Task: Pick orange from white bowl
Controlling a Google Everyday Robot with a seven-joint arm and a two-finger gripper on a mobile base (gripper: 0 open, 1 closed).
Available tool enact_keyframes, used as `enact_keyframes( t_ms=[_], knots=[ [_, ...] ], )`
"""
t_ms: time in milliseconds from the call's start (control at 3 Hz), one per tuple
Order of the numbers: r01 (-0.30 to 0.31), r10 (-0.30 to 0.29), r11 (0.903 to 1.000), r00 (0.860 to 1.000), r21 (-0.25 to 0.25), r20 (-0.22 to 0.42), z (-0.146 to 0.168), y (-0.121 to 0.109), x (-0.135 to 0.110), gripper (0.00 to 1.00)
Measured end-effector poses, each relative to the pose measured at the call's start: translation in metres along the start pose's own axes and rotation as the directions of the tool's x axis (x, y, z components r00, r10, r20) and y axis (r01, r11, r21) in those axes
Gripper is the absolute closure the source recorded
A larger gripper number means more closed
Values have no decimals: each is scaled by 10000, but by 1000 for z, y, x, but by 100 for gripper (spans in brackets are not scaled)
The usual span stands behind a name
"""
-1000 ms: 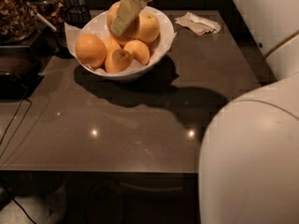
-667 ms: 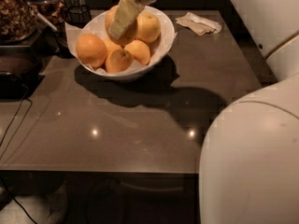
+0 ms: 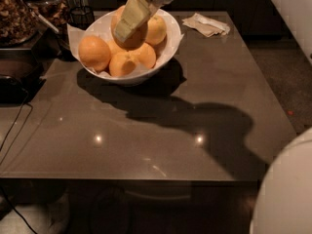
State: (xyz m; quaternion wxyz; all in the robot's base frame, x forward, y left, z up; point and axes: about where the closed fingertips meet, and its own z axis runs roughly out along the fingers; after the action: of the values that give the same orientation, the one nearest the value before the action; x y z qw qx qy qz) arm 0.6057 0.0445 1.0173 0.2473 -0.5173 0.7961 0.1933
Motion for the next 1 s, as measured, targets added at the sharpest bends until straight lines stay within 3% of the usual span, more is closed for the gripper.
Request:
enact_keyframes(
  t_ms=[667,1000],
  knots=[
    [-1392,1386,9902,9886,71,590,-8,66,33,100],
    [-1778,1763,9839,9823,189,625,-12,95,45,100]
  ],
)
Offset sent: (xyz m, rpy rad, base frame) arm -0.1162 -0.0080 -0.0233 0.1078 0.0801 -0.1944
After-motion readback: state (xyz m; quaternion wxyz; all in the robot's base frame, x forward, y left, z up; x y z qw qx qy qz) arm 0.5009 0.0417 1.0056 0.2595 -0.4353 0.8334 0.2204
